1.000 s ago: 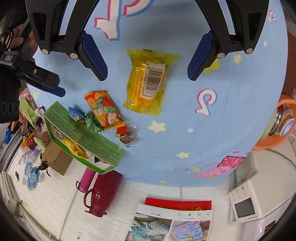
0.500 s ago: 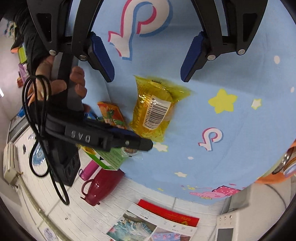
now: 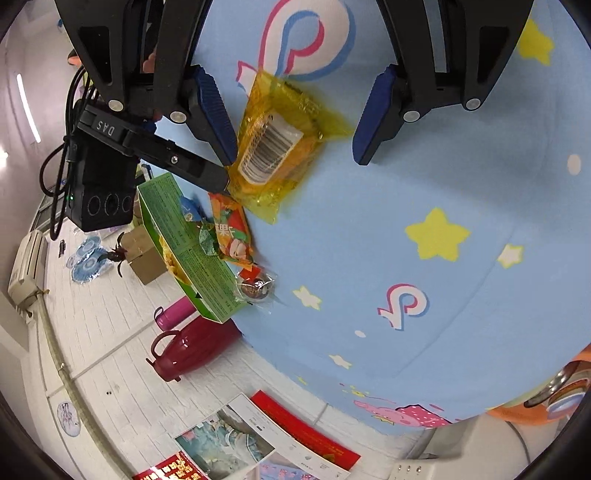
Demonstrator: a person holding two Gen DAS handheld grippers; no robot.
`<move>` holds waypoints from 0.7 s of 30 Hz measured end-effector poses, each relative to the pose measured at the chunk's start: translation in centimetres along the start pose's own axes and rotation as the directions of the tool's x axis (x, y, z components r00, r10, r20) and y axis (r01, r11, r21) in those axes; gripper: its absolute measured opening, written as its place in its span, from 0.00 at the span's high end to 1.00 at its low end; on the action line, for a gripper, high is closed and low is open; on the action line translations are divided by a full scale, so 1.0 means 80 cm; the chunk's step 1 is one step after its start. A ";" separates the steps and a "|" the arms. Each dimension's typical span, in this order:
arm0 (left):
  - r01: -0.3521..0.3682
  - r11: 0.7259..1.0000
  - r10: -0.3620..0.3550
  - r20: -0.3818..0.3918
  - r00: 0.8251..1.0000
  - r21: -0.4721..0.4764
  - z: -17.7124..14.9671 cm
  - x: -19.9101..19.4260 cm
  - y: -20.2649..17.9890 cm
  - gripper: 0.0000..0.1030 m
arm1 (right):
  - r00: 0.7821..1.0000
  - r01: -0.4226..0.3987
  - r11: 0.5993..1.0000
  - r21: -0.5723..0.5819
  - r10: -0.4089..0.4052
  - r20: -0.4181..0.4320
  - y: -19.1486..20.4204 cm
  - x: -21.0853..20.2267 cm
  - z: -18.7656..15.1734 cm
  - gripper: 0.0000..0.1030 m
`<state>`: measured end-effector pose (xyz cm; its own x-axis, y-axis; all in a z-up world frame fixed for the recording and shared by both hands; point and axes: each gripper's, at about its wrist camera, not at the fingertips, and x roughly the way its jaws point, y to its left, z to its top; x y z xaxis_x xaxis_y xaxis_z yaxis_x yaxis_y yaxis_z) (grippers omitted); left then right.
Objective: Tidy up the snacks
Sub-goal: 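Reach the right tool to the yellow translucent bag and grasp it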
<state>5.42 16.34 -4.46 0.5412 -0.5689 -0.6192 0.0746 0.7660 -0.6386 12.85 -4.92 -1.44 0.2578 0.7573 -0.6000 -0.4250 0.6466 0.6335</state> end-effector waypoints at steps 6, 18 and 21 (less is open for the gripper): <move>0.021 1.000 -0.021 -0.022 1.000 -0.006 -0.014 -0.005 -0.008 0.37 | 1.000 -0.007 1.000 0.004 0.007 -0.013 0.000 0.011 -0.005 0.45; 0.006 0.999 -0.005 -0.031 1.000 0.033 -0.001 0.033 -0.025 0.60 | 0.999 -0.001 1.000 -0.005 0.001 0.044 0.001 -0.015 -0.007 0.64; 0.013 0.996 -0.012 -0.014 1.000 0.086 0.009 0.030 -0.050 0.60 | 0.995 0.003 1.000 -0.005 -0.003 0.103 0.003 -0.039 -0.002 0.64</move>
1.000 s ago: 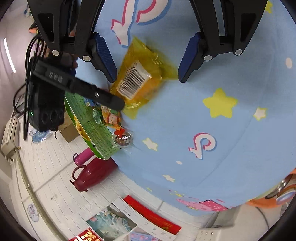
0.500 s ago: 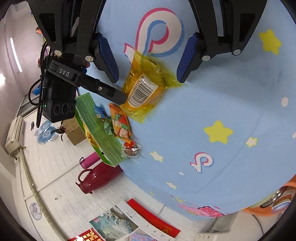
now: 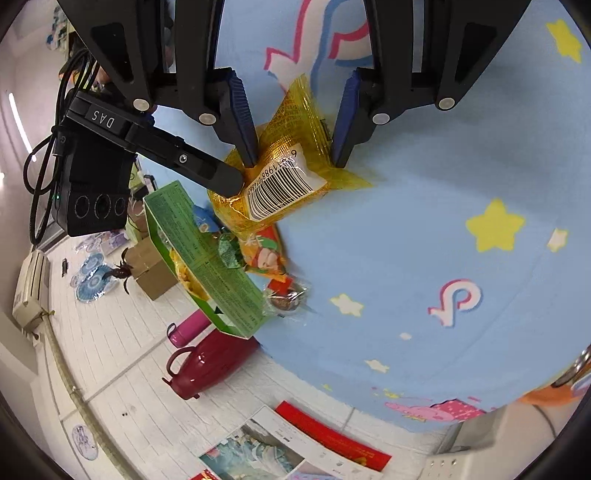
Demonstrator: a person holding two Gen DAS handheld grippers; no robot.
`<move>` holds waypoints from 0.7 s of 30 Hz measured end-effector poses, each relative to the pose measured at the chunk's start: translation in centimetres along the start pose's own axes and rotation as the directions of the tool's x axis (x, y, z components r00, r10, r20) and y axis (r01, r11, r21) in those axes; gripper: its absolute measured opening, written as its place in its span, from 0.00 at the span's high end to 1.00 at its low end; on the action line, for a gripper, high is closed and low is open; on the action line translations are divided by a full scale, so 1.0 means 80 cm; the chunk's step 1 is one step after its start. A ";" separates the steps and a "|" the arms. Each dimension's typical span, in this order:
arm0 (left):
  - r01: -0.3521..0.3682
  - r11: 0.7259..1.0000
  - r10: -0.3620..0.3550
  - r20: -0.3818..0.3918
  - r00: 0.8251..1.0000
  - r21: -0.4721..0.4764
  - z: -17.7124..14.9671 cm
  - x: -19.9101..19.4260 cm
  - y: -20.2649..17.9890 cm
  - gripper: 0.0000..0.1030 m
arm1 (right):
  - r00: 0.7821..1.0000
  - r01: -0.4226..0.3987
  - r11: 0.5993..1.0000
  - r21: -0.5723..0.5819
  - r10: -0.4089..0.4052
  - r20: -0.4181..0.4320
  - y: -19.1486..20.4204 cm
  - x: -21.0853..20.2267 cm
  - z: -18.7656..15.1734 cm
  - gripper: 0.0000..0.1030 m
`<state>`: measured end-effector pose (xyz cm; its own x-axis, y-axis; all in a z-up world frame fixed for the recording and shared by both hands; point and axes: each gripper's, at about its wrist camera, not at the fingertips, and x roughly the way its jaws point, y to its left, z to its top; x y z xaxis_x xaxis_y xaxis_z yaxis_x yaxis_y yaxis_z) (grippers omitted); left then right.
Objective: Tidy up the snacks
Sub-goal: 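Carry the yellow translucent bag into the green box and open the right tool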
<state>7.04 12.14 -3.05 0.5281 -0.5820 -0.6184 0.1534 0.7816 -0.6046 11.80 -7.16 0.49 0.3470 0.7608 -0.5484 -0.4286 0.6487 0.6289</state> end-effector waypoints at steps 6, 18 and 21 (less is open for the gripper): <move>0.027 0.988 -0.030 0.018 0.999 0.155 0.045 0.006 -0.072 0.60 | 0.985 0.038 0.999 -0.013 -0.036 0.167 -0.003 -0.067 0.029 0.64; 0.142 0.922 -0.130 -0.055 0.990 0.361 0.123 0.102 -0.218 0.60 | 0.890 0.164 0.980 0.110 -0.195 0.412 -0.075 -0.194 0.076 0.64; 0.168 0.911 -0.143 -0.095 0.985 0.377 0.128 0.137 -0.244 0.60 | 0.869 0.184 0.970 0.161 -0.237 0.435 -0.103 -0.216 0.074 0.64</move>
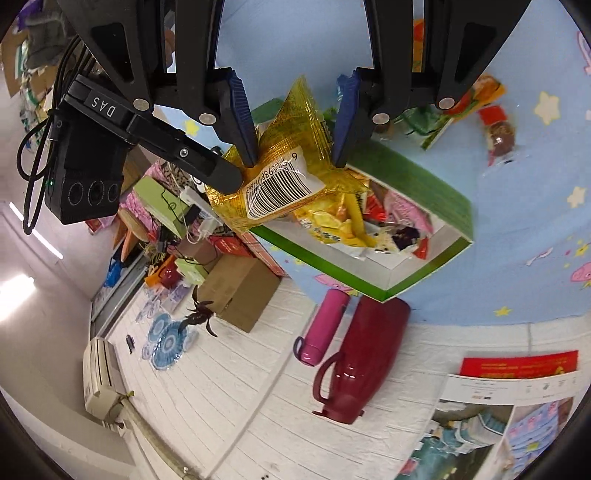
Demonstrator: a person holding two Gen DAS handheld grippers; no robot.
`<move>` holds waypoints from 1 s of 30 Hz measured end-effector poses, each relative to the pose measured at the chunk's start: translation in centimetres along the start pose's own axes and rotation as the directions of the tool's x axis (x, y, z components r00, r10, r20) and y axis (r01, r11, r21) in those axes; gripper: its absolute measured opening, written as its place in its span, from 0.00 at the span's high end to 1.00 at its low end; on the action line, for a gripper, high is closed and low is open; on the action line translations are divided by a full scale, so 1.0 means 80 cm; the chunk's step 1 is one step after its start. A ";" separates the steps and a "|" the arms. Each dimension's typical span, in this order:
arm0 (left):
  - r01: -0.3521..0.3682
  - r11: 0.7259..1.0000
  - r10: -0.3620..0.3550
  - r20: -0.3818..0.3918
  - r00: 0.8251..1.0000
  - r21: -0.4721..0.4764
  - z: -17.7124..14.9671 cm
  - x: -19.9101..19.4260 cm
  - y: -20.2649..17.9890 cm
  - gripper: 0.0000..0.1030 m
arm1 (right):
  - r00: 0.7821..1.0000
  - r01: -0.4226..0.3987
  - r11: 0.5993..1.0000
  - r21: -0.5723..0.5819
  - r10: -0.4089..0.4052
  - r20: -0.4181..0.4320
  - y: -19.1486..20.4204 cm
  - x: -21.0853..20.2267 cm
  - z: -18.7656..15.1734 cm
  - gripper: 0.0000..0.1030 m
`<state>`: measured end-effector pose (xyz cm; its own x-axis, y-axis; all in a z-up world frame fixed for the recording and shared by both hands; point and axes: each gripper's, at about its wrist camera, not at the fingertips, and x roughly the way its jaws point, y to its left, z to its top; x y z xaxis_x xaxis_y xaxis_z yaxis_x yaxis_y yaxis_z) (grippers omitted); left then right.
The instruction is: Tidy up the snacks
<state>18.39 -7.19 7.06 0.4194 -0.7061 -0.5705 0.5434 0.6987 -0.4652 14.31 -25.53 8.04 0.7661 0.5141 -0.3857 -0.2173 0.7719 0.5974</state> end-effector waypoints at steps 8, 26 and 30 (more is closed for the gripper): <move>0.010 1.000 -0.009 -0.066 0.998 0.016 0.025 0.083 -0.013 0.59 | 0.998 0.060 0.994 0.088 -0.063 0.028 -0.082 -0.003 0.020 0.60; -0.164 0.984 0.165 0.012 0.986 -0.066 -0.003 0.029 0.020 0.15 | 0.980 0.169 0.984 0.057 -0.174 0.092 -0.077 -0.020 0.001 0.28; -0.209 0.977 0.210 0.027 0.977 -0.053 -0.020 -0.006 0.023 0.15 | 0.982 0.160 0.987 -0.005 -0.159 0.098 -0.038 -0.025 -0.016 0.27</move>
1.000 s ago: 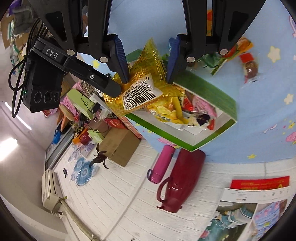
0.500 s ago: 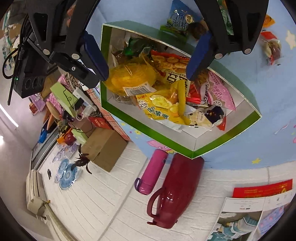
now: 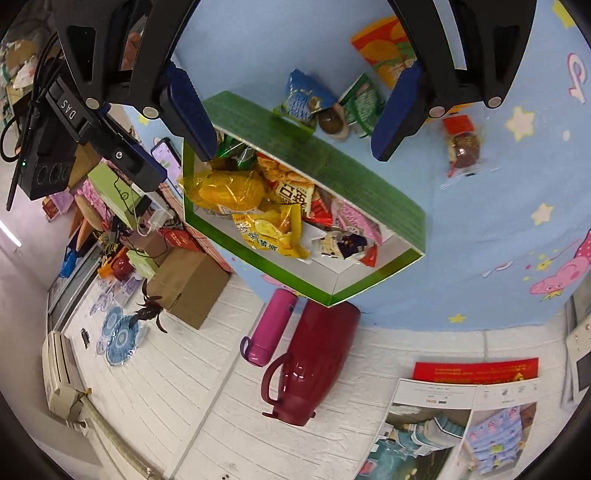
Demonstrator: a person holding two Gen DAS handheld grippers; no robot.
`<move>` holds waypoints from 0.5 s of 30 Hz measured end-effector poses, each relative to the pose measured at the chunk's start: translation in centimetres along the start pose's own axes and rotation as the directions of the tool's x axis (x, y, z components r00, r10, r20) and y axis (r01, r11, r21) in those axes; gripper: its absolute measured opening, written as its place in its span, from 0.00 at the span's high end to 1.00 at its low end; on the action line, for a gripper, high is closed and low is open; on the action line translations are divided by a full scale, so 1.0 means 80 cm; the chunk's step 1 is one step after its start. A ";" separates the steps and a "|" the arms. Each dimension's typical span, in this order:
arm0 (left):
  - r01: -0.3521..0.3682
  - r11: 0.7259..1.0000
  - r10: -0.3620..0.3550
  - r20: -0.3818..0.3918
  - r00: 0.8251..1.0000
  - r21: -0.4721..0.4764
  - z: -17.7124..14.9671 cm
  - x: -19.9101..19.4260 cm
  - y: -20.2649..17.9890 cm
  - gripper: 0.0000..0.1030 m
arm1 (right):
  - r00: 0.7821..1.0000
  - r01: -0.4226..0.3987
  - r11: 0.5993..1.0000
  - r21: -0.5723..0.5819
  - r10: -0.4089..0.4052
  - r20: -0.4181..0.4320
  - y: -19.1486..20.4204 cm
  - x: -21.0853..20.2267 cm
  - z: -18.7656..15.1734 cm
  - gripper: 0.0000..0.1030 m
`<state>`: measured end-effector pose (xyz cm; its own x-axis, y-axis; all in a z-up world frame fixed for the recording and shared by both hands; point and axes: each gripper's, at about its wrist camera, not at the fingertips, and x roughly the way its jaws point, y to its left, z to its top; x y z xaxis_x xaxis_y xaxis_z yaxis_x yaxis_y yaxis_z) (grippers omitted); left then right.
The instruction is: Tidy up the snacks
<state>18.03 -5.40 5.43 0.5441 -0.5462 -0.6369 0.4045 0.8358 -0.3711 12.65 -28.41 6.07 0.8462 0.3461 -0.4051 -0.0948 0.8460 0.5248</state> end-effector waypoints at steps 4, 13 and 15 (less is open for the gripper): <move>-0.045 0.999 0.045 -0.009 0.999 0.013 -0.017 -0.022 0.015 0.15 | 1.000 -0.017 0.996 -0.087 0.015 -0.023 0.043 -0.006 -0.028 0.27; -0.076 0.997 0.075 -0.023 0.997 -0.019 -0.042 -0.041 0.052 0.15 | 0.982 0.006 0.979 -0.205 -0.044 -0.181 0.091 0.029 -0.085 0.27; -0.063 0.998 0.063 -0.025 0.998 -0.009 -0.040 -0.035 0.050 0.15 | 0.973 0.034 0.978 -0.206 -0.079 -0.217 0.091 0.042 -0.090 0.30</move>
<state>15.74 -0.30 3.55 0.5499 -0.4909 -0.6758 0.3627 0.8691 -0.3362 11.02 -18.16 3.12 0.7171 0.3576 -0.5982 -0.1724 0.9227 0.3449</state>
